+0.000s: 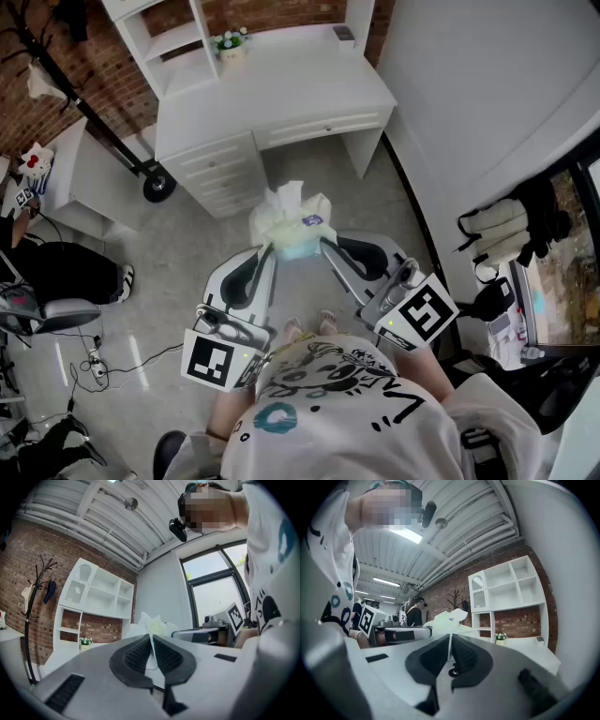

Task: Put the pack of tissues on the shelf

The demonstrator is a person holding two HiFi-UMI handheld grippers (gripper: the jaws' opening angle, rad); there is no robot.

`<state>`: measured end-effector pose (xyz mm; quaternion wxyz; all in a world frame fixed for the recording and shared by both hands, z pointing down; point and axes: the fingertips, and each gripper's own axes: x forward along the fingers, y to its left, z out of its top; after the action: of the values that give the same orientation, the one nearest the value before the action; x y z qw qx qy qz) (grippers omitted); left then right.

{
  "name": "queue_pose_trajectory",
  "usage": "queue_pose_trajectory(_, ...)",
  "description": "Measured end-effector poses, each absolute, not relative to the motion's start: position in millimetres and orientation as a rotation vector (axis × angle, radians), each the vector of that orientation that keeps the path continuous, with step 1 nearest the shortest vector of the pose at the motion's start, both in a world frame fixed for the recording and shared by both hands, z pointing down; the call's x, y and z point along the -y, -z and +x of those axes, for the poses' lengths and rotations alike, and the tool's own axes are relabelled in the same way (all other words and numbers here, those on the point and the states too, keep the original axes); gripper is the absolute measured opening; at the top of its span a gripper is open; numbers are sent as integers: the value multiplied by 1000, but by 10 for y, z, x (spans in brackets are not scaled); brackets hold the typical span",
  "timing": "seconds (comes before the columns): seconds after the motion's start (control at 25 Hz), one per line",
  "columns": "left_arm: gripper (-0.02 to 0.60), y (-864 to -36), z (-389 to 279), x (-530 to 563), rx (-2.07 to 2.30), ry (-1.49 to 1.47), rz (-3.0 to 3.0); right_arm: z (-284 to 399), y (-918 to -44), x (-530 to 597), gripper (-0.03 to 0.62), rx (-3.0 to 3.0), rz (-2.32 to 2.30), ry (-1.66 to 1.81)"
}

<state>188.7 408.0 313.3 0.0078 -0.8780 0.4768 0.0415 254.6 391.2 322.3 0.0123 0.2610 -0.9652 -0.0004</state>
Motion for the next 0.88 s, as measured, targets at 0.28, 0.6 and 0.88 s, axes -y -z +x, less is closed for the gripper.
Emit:
queue_pose_trajectory(0.28, 18, -3170, 1900, -4072, -1509, -99, -2757, 2563, -3214, -3894, 34, 3012, 808, 4)
queue_pose_trajectory(0.6, 18, -3189, 1892, -4073, -1512, -105, -2761, 2555, -3231, -3893, 34, 3016, 805, -1)
queue_pose_trajectory(0.88, 18, -3175, 1903, -4057, -1515, -117, -2754, 2573, -3218, -3882, 34, 3048, 776, -54)
